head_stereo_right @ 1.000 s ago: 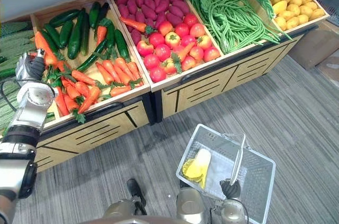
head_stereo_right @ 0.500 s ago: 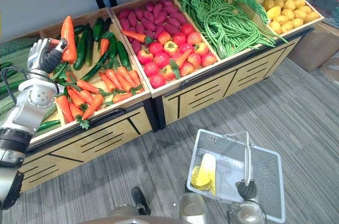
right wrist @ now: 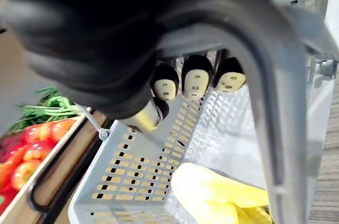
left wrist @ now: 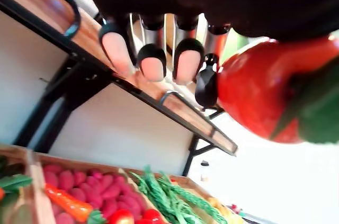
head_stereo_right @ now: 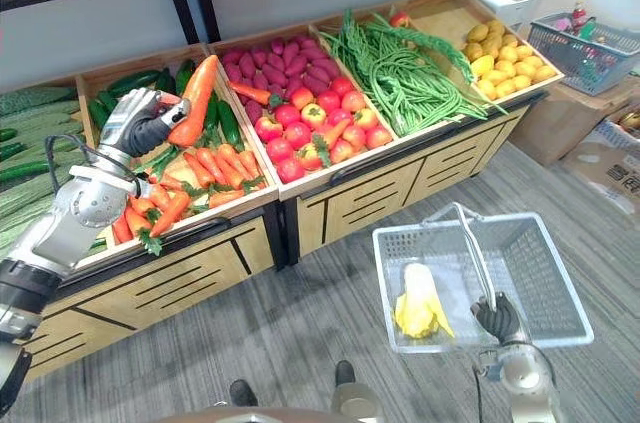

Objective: Pick vegetable in the basket

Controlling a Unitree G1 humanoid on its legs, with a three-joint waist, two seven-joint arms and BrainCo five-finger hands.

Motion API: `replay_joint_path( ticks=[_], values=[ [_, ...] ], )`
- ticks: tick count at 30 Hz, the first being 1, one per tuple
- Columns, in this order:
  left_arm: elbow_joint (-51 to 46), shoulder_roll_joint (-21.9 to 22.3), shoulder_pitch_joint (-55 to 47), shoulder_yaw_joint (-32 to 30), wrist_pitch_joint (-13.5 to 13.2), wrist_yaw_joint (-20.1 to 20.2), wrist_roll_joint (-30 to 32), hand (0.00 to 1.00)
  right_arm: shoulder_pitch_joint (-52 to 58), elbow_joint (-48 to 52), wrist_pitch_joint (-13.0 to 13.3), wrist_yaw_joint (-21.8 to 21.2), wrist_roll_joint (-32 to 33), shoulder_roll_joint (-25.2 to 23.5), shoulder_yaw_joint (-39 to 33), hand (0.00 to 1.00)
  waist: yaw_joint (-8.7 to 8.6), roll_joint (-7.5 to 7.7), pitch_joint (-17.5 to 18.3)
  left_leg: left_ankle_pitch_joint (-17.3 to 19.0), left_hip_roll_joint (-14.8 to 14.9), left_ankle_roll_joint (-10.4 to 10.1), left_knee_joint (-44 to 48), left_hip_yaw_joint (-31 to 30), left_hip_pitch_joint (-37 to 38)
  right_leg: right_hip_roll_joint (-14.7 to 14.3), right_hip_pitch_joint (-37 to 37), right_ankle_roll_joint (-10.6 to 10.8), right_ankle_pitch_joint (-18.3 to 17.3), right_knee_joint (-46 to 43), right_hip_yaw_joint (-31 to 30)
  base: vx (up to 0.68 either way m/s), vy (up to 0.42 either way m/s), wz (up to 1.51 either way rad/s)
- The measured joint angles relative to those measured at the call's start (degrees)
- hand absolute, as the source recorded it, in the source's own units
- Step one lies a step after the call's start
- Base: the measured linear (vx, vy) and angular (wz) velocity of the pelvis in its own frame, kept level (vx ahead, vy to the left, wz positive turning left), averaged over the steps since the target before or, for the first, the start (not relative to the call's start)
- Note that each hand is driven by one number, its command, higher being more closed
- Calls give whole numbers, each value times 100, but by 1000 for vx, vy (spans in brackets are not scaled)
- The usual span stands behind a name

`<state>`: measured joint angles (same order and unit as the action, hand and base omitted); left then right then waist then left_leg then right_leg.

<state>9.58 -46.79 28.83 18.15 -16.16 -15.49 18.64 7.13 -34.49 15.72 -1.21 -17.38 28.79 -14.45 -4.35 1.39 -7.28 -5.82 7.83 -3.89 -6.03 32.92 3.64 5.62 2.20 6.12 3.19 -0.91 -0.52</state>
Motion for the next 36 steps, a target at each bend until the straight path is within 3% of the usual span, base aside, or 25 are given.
replay_joint_path(
  ticks=[4, 11, 18, 29, 36],
  values=[
    [-409, 1, -167, 222, -242, 59, 3, 100, -85, 361, 50, -500, 4, 212, 433, 100, 4, 80, 43, 10, -16, 8, 0, 249, 154, 8, -25, 61, -11, 4, -162, -22, -7, -25],
    [-918, 84, -210, 742, -389, 334, -1, 100, -77, 972, 82, -1418, 10, 398, 1136, 100, 0, 314, 207, 42, -88, 54, 0, 442, 171, 119, 42, 175, 59, 62, -152, -4, 1, -14],
    [-929, 360, -198, 1114, -437, 474, -1, 100, -100, 1630, 74, -1888, 81, 568, 1556, 100, 10, 363, 369, 122, -146, 49, 1, 592, 285, 216, 55, 194, 69, -15, -89, 14, 9, -9],
    [-1545, 681, -19, 1757, -691, 839, -8, 100, -300, 1998, -308, -2070, 265, 623, 1563, 100, 47, 277, 559, 232, -147, 76, 6, 780, 449, 246, 59, 156, 29, -146, 12, 16, -1, -8],
    [-1781, 926, 17, 2116, -755, 1075, -13, 100, -360, 2149, -350, -2122, 264, 670, 1695, 100, -2, 169, 629, 264, -137, 45, 9, 837, 481, 245, 83, 190, 5, -205, 19, 8, -1, -2]
  ],
)
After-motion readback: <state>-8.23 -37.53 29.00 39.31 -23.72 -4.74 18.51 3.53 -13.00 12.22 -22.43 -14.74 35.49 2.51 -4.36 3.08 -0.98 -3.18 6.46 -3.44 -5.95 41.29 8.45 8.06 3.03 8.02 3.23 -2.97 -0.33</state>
